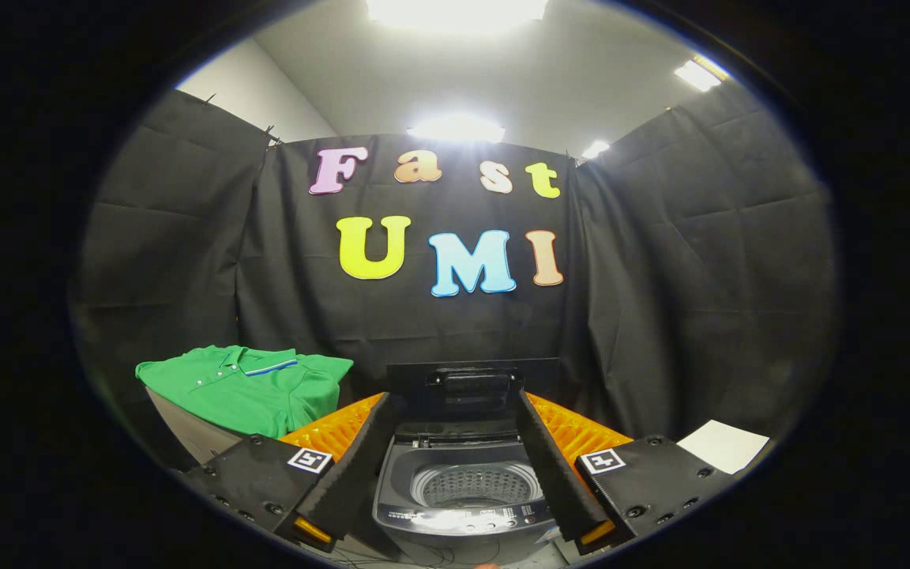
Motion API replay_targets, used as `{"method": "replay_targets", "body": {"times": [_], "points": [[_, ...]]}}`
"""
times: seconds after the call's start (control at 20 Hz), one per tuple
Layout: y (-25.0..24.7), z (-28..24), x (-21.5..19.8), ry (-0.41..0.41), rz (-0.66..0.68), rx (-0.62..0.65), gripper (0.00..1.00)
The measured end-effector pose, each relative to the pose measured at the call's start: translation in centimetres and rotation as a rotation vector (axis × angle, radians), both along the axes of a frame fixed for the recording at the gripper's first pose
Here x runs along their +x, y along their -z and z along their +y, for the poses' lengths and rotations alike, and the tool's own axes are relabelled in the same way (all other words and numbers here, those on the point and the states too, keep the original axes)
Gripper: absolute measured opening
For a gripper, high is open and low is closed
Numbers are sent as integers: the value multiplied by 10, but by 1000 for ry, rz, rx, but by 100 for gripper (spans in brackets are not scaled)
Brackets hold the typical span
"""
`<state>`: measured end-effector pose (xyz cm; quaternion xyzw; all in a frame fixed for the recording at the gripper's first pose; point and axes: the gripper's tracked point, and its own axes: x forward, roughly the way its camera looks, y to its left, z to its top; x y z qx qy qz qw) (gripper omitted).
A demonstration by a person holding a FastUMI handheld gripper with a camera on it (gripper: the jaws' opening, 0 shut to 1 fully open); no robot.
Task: Put the clothes into the washing machine and then close the washing machine lid.
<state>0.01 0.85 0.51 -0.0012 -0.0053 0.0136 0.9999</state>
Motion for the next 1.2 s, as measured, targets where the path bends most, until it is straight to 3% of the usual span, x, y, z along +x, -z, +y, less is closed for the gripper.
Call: {"method": "replay_targets", "body": {"times": [0.6, 1.2], "points": [[-14, 19, 9, -26, -7, 5, 98], [-33, 82, 44, -135, -3, 13, 98]]}}
